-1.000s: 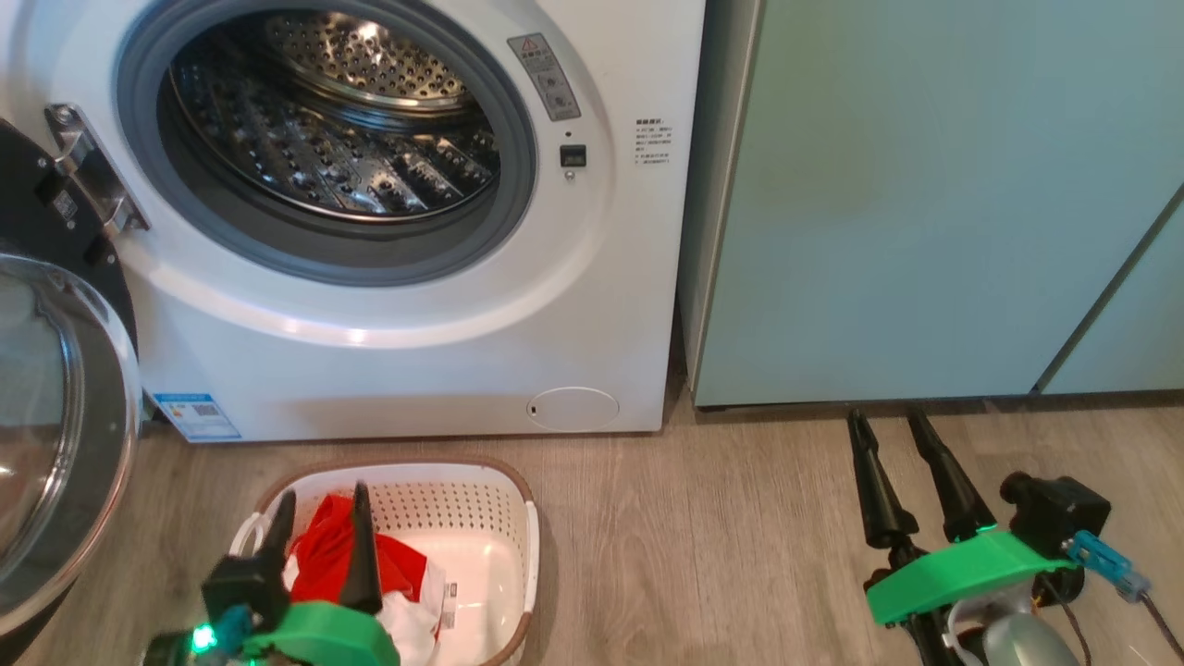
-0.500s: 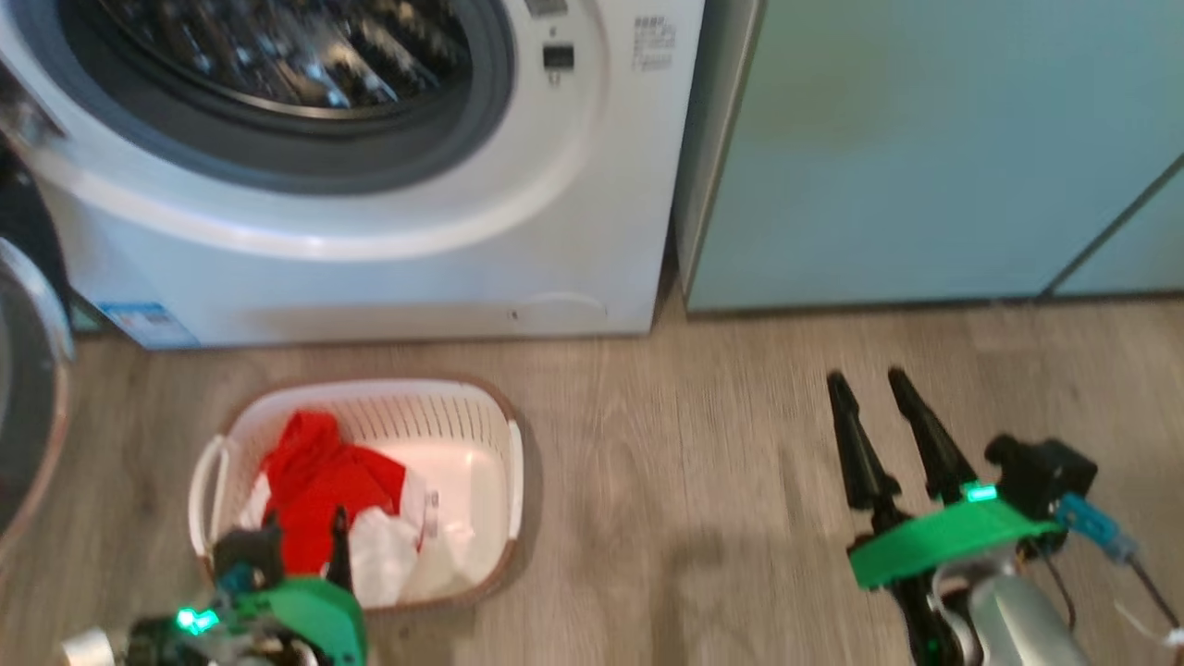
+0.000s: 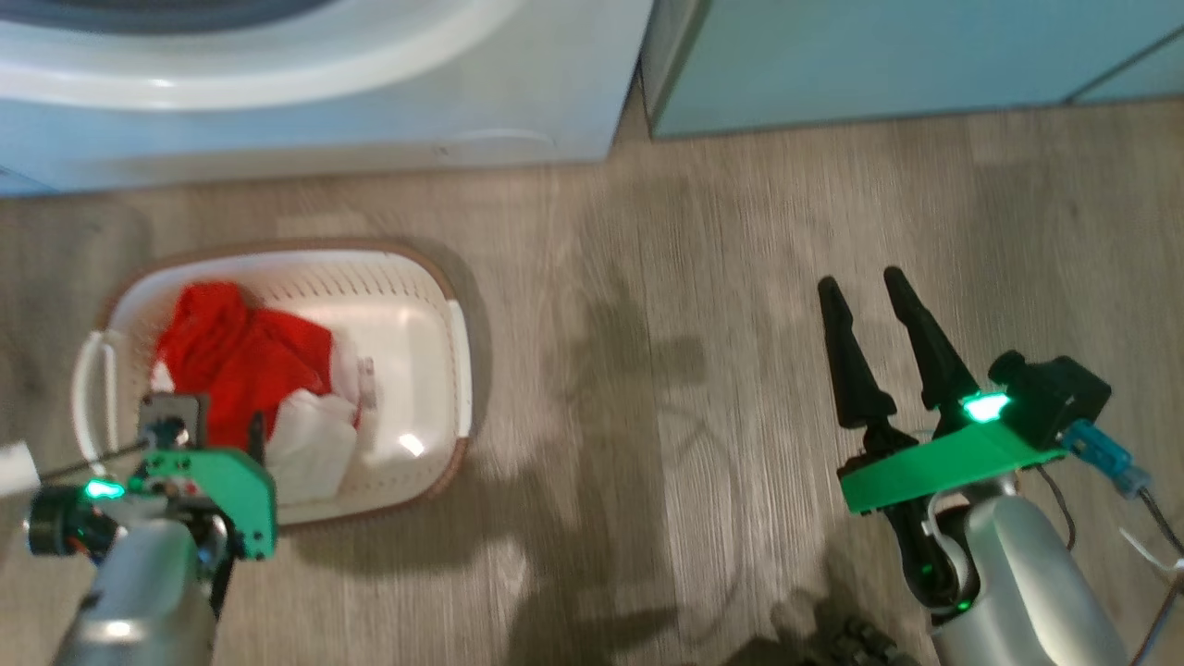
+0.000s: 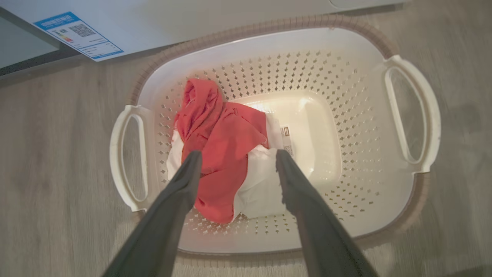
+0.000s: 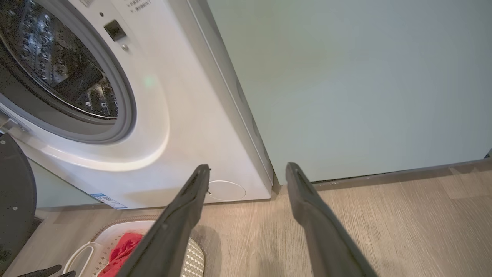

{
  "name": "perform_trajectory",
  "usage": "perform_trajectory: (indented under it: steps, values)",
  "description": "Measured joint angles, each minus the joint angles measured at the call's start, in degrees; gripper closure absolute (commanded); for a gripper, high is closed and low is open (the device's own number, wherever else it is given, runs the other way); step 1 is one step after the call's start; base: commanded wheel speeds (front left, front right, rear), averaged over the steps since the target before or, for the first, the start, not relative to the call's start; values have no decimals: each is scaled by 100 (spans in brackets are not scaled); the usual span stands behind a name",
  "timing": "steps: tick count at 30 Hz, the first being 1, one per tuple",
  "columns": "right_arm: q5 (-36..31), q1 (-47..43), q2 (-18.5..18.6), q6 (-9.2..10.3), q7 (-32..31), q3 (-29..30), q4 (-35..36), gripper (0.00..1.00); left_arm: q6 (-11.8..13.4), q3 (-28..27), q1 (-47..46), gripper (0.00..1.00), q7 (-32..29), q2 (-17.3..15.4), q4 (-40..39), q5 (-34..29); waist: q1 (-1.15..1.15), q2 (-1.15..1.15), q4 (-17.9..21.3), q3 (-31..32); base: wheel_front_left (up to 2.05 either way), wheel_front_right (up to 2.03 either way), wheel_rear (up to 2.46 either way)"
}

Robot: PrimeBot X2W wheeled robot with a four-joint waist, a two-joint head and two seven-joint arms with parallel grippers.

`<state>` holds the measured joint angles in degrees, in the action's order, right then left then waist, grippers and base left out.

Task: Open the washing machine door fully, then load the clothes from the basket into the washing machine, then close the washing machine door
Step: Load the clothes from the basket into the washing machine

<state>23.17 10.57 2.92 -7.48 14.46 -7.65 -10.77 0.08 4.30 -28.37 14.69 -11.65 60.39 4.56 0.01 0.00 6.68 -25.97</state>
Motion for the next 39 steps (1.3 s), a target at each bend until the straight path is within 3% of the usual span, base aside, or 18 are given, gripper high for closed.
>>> perform_trajectory:
  steps: [10, 20, 39]
  values:
    - [70, 335, -1, -1, 1, -233, 254, 0, -46, 506, -1099, 0, -164, -423, 1090, -478, 1, 0, 321, -1013, 0, 0, 0]
    - [166, 476, -1, -1, 1, -374, 495, 0, 18, 1095, -1561, 0, -739, -882, 1292, -1025, 1, 0, 648, -1737, 0, 0, 0]
    - [219, 537, -2, -1, 1, -412, 892, 0, 297, 1585, -2205, 0, -1639, -1281, 1337, -1282, 0, 0, 992, -2714, 0, 0, 0]
